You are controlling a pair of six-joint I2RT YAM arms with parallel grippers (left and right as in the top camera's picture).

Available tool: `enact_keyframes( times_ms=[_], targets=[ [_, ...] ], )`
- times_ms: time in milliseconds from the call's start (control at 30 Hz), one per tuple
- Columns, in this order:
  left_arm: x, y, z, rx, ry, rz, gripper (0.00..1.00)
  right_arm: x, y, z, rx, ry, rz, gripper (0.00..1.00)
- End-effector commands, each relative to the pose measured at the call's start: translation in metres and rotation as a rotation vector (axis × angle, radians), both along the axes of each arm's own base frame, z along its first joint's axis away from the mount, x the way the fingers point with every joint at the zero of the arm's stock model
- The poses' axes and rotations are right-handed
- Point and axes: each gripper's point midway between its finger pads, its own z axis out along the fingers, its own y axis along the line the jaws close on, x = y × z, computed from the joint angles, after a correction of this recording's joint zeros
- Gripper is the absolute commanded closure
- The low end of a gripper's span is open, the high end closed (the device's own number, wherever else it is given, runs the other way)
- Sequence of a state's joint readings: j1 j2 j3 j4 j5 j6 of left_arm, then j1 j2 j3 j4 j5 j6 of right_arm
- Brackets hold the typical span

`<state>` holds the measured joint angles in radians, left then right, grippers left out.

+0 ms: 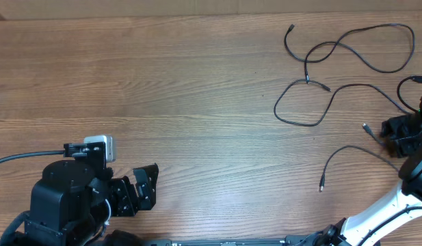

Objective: Untangle cables

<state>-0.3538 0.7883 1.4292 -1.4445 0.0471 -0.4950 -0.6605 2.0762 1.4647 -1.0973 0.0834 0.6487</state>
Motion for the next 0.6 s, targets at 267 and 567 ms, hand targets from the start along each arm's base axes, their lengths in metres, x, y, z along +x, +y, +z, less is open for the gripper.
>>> enact_keyframes(
  times_ms=[267, 567],
  targets=[
    [0.001, 0.001, 0.0, 0.014, -0.007, -0.003, 0.01, -0.002, 0.001, -0.013, -0.005, -0.004, -0.01, 0.82],
    [0.001, 0.001, 0.0, 0.014, -0.007, -0.003, 0.0, 0.034, -0.001, 0.021, 0.048, -0.131, 0.085, 0.96]
  ],
)
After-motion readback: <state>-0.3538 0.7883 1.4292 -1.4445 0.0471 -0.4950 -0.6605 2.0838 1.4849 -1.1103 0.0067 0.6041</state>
